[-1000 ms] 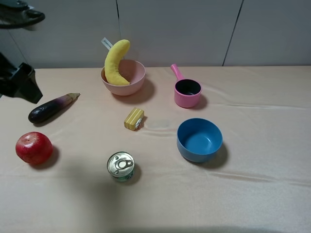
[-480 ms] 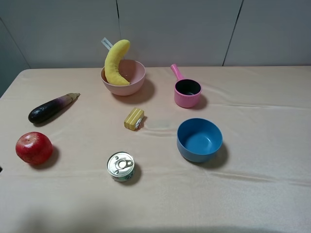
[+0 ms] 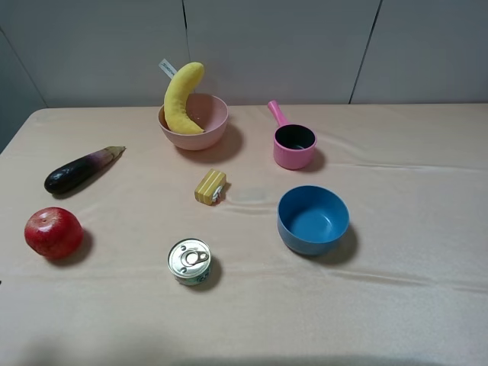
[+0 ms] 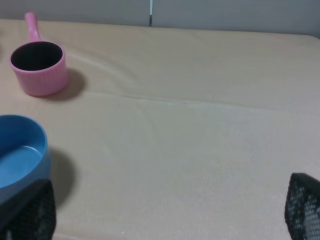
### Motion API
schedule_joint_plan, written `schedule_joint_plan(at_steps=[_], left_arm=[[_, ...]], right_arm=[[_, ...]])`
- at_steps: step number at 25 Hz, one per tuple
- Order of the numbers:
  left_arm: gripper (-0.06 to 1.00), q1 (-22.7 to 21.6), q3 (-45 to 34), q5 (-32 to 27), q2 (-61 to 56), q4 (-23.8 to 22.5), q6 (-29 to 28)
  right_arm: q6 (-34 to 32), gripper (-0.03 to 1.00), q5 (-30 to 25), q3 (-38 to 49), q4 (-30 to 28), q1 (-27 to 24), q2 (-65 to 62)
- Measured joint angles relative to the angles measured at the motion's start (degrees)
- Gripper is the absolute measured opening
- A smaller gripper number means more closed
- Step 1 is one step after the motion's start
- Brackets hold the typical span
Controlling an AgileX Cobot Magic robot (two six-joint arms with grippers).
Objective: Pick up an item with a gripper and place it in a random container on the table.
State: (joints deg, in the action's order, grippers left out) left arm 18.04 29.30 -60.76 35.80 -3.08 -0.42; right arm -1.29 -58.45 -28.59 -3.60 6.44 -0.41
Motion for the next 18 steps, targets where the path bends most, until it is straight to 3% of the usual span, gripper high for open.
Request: schedule_joint_plan(at_steps=[11,18], left_arm=[[0.99,-11.15,-0.84,0.51,-23.9,1.14,0.42],[0.99,-14.6,-0.89,0.4,-35.95,1.43,0.85]], right_arm=[[0.0,0.69,0.0,0.0,0.0,0.0,0.0],[0.0,0.69,0.0,0.0,0.0,0.0,0.0]])
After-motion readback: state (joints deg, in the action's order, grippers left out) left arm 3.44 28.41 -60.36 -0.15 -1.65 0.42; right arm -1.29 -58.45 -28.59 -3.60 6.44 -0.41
